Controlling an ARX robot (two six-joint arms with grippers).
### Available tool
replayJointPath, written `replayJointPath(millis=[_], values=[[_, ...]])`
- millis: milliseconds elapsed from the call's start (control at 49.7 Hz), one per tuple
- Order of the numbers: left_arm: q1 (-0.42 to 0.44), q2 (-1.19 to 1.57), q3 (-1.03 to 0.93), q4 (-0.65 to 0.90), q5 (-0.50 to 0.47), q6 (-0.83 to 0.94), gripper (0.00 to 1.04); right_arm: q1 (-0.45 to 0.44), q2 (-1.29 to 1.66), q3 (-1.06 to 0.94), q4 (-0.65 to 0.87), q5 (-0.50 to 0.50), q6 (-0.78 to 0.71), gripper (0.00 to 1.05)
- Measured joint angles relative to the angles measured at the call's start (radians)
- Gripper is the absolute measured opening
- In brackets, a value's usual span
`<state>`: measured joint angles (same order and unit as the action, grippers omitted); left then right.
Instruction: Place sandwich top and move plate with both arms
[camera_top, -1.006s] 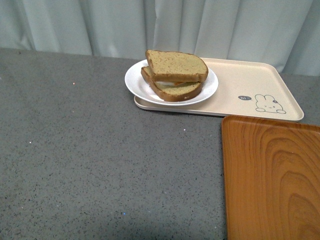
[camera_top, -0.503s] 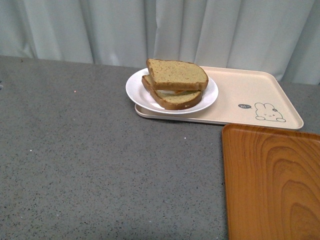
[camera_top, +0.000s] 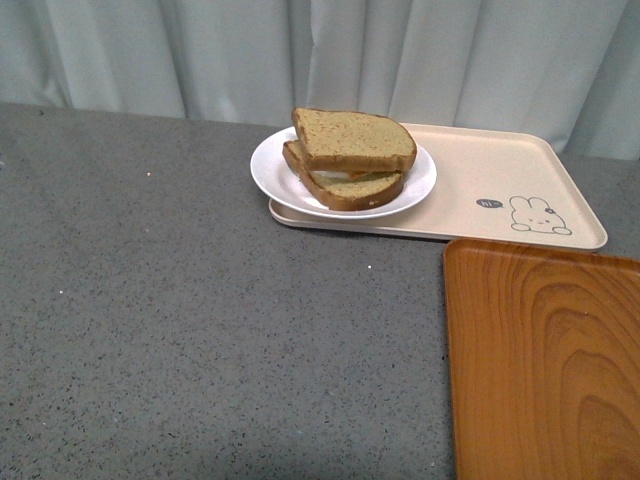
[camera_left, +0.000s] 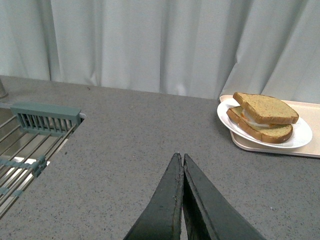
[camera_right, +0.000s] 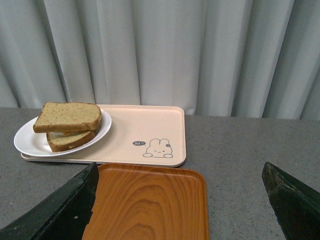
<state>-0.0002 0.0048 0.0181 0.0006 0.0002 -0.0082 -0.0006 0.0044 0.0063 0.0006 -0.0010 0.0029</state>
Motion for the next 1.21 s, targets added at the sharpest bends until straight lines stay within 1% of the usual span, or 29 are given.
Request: replayJointPath(millis=[101,141,161,242,282,302,362,423,564,604,624,704,765,1208], values=[[0.0,0.0,0.0,0.0,0.0,0.0,0.04,0.0,0.0,0.0,0.0,0.0,0.0,0.96],[0.0,0.0,0.0,0.0,0.0,0.0,0.07,0.0,0.0,0.0,0.0,0.0,0.0,0.96],[0.0,0.0,0.0,0.0,0.0,0.0,0.13,0.0,0.0,0.0,0.0,0.0,0.0,0.96],[0.0,0.0,0.0,0.0,0.0,0.0,0.23,0.0,0.0,0.0,0.0,0.0,0.0,0.96],[0.0,0.0,0.0,0.0,0.0,0.0,0.31,0.0,0.0,0.0,0.0,0.0,0.0,0.96],[0.0,0.0,0.0,0.0,0.0,0.0,0.32,0.0,0.0,0.0,0.0,0.0,0.0,0.96],[0.0,0.0,0.0,0.0,0.0,0.0,0.43,0.0,0.0,0.0,0.0,0.0,0.0,0.96],[0.0,0.0,0.0,0.0,0.0,0.0,0.57,0.0,0.0,0.0,0.0,0.0,0.0,0.96],[0.0,0.0,0.0,0.0,0.0,0.0,0.77,0.0,0.0,0.0,0.0,0.0,0.0,0.96],[0.0,0.0,0.0,0.0,0.0,0.0,0.84,0.0,0.0,0.0,0.0,0.0,0.0,0.96],[0.0,0.0,0.0,0.0,0.0,0.0,0.86,0.0,0.0,0.0,0.0,0.0,0.0,0.96],[0.0,0.0,0.0,0.0,0.0,0.001,1.0,0.0,0.0,0.0,0.0,0.0,0.0,0.96],[0.0,0.0,0.0,0.0,0.0,0.001,0.98,0.0,0.0,0.0,0.0,0.0,0.0,0.96],[0.0,0.0,0.0,0.0,0.0,0.002,0.98,0.0,0.0,0.0,0.0,0.0,0.0,0.96]])
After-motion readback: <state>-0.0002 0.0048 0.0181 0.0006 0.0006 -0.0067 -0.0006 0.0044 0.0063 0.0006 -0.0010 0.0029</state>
